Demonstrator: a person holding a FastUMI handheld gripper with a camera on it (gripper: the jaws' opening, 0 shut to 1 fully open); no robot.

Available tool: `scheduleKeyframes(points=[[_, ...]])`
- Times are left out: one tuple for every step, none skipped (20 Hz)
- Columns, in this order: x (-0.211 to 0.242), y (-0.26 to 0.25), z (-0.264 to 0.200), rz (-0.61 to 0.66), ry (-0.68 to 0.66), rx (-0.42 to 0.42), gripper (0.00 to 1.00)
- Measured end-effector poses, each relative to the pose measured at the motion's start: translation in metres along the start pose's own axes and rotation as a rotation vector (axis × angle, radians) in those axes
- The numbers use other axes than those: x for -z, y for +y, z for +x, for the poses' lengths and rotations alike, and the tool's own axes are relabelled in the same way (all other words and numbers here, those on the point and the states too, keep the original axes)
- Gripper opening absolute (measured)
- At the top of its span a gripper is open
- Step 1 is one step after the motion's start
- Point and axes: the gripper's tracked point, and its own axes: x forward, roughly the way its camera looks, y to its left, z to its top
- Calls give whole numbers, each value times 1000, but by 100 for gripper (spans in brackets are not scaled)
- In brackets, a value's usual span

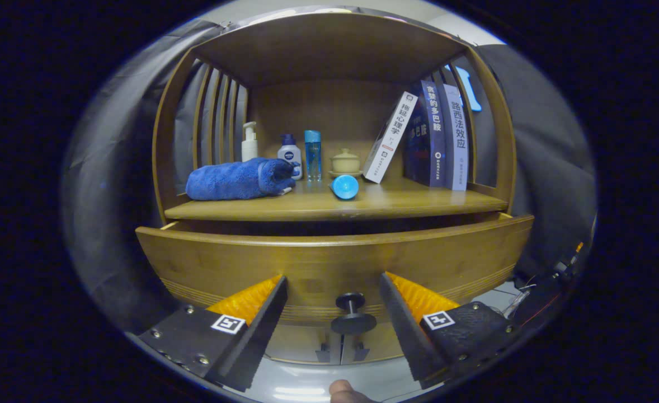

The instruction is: Pull open the drawer, take out the items inside it, and place them on the countertop above the cabinet.

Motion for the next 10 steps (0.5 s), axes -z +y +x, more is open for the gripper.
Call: scheduleKeyframes(points=[[-1,0,4,0,0,1,100],[-2,0,9,1,1,2,100],[-2,1,12,-2,0,4,100],[-3,1,14,-6,0,6,99],[-2,1,18,-16,2,7,100],[-2,0,20,-31,3,8,100],[-3,0,20,-44,2,10,100],[-3,0,21,-54,6,11,100],[-3,0,23,-58,5,12,100],[-4,0,26,-56,10,13,100]])
